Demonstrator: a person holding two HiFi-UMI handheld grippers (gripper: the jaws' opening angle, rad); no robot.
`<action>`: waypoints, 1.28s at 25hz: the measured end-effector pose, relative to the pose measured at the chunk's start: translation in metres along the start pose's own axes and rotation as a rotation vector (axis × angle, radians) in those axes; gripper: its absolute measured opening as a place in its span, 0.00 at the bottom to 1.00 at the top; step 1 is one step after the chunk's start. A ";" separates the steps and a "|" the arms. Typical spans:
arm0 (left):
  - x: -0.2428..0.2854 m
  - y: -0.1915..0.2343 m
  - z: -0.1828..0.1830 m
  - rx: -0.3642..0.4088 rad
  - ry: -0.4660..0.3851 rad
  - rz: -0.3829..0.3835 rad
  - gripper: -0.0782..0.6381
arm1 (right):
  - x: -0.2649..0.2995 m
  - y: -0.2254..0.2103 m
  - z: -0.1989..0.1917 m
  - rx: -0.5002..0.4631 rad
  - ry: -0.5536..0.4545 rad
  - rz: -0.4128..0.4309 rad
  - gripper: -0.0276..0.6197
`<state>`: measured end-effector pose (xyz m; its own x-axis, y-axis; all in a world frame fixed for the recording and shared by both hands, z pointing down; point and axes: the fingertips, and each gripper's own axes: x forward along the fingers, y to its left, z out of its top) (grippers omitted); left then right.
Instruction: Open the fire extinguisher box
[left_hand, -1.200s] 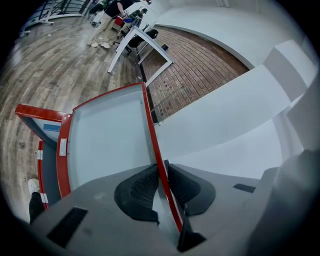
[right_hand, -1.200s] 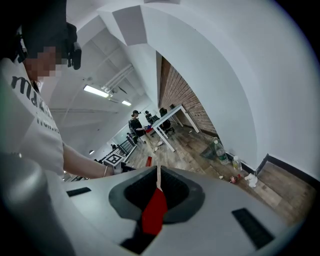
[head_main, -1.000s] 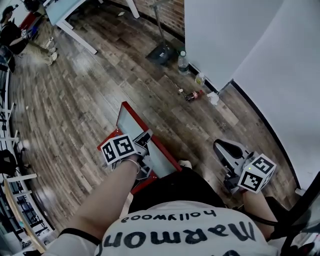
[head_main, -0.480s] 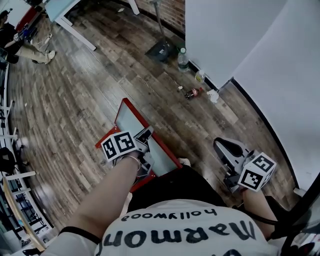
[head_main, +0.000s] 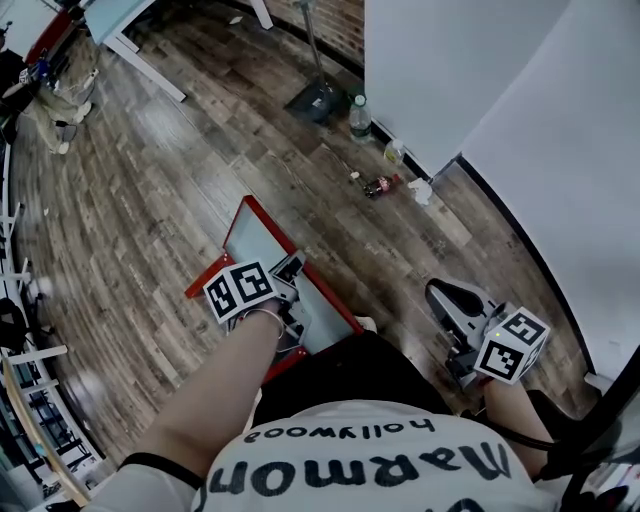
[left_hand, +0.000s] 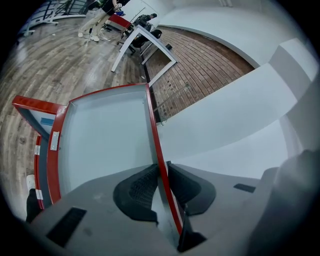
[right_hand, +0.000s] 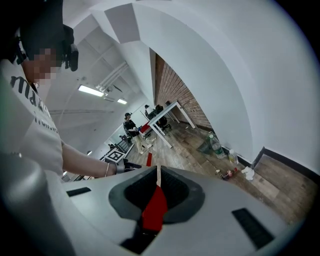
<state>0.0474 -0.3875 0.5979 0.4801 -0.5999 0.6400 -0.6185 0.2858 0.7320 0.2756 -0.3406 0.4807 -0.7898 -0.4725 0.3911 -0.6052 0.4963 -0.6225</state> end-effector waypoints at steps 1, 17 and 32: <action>0.001 0.000 0.000 0.002 0.002 0.000 0.20 | 0.000 -0.001 -0.001 0.002 -0.001 -0.004 0.09; 0.007 0.000 0.002 0.007 -0.004 -0.018 0.20 | -0.006 -0.002 0.003 -0.012 -0.026 -0.018 0.09; -0.002 -0.011 0.003 0.020 -0.012 -0.086 0.34 | -0.012 0.010 0.002 -0.021 -0.040 -0.005 0.09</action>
<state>0.0516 -0.3916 0.5883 0.5245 -0.6308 0.5718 -0.5874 0.2181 0.7794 0.2792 -0.3308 0.4683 -0.7822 -0.5035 0.3669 -0.6116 0.5086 -0.6060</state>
